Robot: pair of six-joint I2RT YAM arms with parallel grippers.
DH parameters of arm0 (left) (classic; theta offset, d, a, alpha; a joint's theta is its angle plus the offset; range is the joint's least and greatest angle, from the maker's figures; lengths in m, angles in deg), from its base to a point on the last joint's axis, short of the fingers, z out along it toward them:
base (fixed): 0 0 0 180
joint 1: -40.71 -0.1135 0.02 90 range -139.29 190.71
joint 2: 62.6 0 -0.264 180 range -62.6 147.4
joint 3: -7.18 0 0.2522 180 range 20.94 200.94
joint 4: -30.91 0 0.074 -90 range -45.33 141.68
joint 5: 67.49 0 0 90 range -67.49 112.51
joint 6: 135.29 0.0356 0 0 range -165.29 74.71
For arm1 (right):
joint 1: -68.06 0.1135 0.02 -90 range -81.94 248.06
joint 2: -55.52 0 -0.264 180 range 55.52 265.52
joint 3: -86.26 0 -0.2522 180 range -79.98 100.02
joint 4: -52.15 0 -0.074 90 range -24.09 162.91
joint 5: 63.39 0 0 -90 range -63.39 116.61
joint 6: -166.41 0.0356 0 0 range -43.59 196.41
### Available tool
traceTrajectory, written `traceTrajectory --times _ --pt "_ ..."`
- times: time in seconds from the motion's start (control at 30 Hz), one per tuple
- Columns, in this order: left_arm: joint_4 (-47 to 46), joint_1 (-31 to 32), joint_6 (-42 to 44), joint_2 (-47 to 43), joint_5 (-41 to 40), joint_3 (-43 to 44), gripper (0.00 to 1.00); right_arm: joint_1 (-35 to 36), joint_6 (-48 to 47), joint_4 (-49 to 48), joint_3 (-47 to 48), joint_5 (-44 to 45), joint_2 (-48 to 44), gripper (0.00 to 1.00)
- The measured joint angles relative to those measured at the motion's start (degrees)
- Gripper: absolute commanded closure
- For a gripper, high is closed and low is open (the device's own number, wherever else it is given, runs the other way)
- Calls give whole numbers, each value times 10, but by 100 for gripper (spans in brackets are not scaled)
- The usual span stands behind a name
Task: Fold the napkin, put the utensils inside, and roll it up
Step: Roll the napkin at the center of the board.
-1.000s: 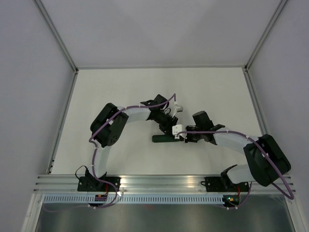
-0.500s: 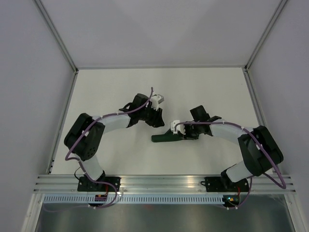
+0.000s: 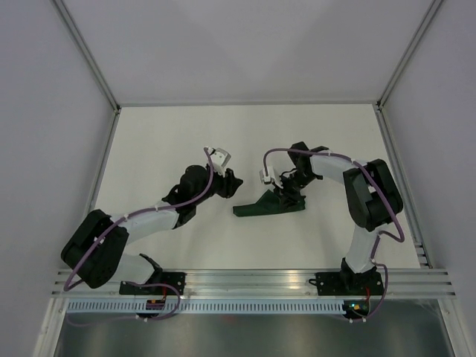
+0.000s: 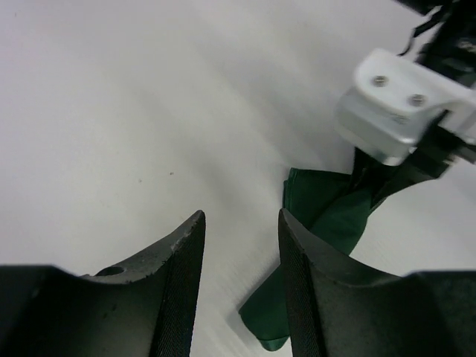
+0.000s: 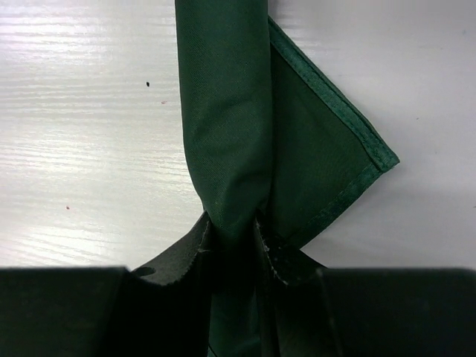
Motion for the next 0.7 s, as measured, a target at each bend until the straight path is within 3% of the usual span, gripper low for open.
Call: traceTrajectory --times 0.33,0.53,0.7 --pt "26 139 128 -11 -105 27 49 -23 -2 130 115 -41 102 80" --pt "52 202 220 44 -135 61 48 -28 1 173 154 -51 136 80" --pt "66 219 271 97 -141 80 46 -31 2 191 170 -55 150 80"
